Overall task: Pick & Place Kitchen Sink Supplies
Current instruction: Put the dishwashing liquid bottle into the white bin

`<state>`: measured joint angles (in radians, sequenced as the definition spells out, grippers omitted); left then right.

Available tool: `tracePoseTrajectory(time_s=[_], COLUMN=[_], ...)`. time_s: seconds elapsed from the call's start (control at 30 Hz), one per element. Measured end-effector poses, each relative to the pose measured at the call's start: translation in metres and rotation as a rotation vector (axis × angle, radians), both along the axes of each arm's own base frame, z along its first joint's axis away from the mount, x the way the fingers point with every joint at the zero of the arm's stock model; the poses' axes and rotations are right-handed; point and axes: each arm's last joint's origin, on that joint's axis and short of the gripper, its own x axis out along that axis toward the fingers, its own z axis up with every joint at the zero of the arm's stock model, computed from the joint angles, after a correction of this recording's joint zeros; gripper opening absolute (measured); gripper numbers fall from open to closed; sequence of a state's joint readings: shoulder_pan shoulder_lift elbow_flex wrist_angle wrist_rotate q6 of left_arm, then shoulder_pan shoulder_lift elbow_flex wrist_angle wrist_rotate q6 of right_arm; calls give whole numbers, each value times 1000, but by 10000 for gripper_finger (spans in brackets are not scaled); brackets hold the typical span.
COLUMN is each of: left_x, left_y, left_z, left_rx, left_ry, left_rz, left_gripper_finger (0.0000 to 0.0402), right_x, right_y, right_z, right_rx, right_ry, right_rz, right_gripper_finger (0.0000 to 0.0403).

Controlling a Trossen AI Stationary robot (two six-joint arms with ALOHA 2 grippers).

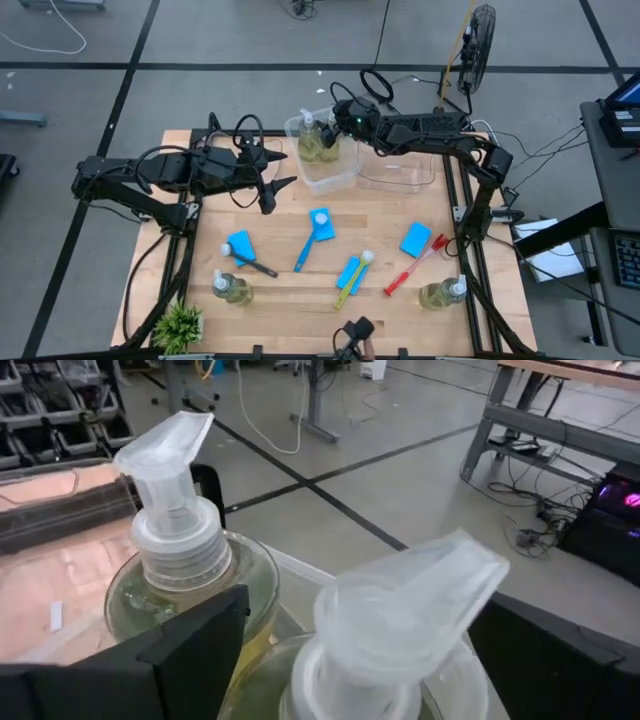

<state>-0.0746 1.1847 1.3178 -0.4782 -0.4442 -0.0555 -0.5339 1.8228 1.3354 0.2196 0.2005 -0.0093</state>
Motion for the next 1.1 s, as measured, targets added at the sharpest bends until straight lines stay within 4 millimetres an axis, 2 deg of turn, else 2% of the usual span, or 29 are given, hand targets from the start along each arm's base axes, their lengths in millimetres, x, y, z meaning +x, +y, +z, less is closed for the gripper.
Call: tracePoseTrajectory(time_s=[0.3,0.6,1.1], left_x=[0,0,0], left_y=[0,0,0], left_z=[0,0,0], left_rx=[9,8,7], left_ry=[3,2,3], left_rz=[-2,-2,-2], left_gripper_finger=[273,273,274], right_x=[-7,-6,-7], right_y=[10,10,7], right_z=[14,14,17], right_rx=[17,22,-63], right_ry=[15,6,31], right_rz=[6,2,-28], right_gripper_finger=[357,357,357])
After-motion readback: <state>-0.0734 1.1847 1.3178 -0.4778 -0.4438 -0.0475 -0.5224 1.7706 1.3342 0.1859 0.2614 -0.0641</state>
